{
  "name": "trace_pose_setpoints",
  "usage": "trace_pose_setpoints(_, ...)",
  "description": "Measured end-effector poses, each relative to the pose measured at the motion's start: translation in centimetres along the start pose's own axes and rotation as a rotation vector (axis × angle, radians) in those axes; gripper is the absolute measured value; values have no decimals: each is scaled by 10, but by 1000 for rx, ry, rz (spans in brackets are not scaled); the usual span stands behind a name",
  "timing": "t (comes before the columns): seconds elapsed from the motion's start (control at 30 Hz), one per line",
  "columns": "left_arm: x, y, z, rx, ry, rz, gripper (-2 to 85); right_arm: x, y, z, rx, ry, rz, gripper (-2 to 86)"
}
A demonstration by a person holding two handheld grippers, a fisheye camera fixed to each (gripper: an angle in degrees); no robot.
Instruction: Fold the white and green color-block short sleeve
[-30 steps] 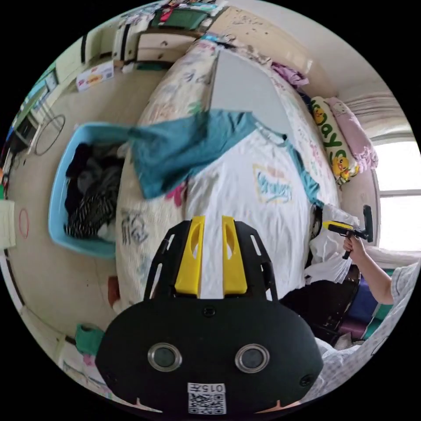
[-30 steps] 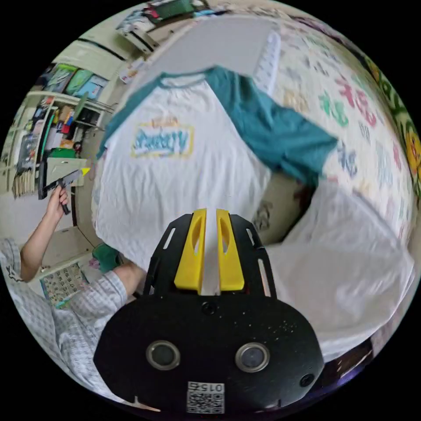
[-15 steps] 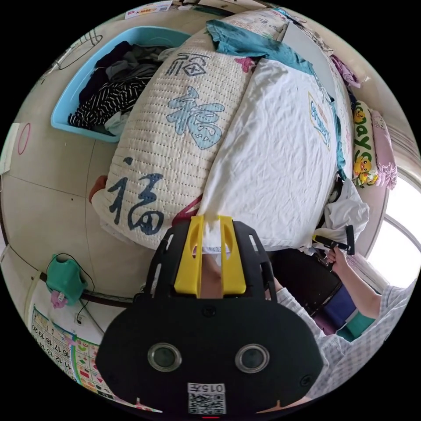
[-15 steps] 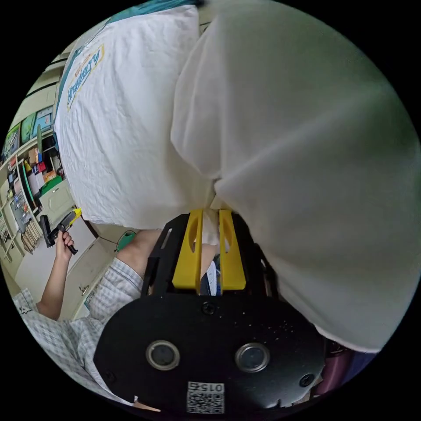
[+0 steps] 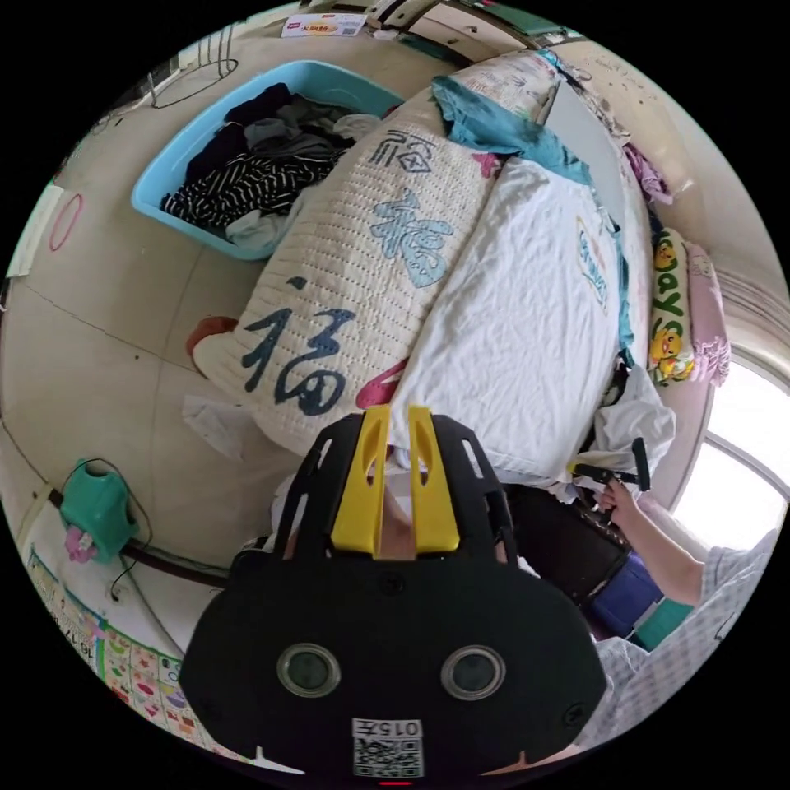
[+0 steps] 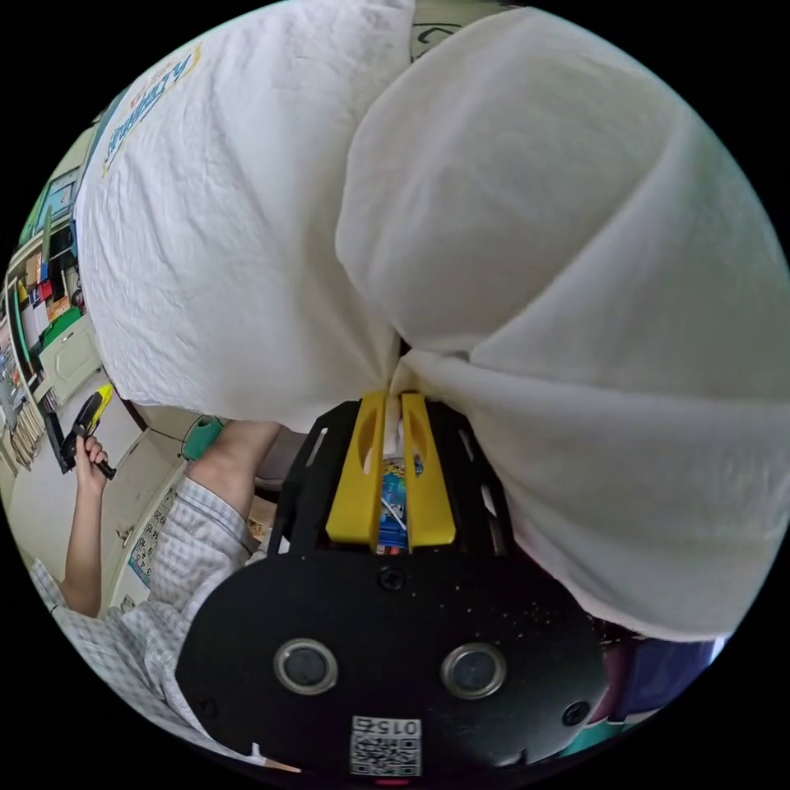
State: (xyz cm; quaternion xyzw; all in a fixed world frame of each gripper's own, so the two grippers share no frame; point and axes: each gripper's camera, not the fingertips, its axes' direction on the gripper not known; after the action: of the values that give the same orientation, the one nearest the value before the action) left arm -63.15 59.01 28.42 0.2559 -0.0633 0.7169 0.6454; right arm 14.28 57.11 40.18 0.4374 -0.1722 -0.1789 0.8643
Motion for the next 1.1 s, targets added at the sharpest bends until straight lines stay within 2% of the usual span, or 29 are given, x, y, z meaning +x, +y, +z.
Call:
trace_pose_setpoints(0.17,13,-3,22,-75,-3,48,56,9,14,3,22,-56,-4,71)
trace_pose_setpoints(0.3,26,2,16,-65,-49,78,8,12,19,13,-7,-27,-10,21)
trace_pose_setpoints(0.53,42,8,10,-85,-115,44,-7,19,34,19,0,5,34,0)
trace_pose_setpoints(0.77,85,8,8,-127,-231,55,-7,0,35,27,-58,203,-53,-1)
trace_pose_setpoints(0.97,126,10,-7,-163,-319,131,-6,23,52,16,8,83,4,1)
trace_pose_setpoints(1.1,148,20,-25,-128,-335,151,-6,28,64,7,32,79,-103,4)
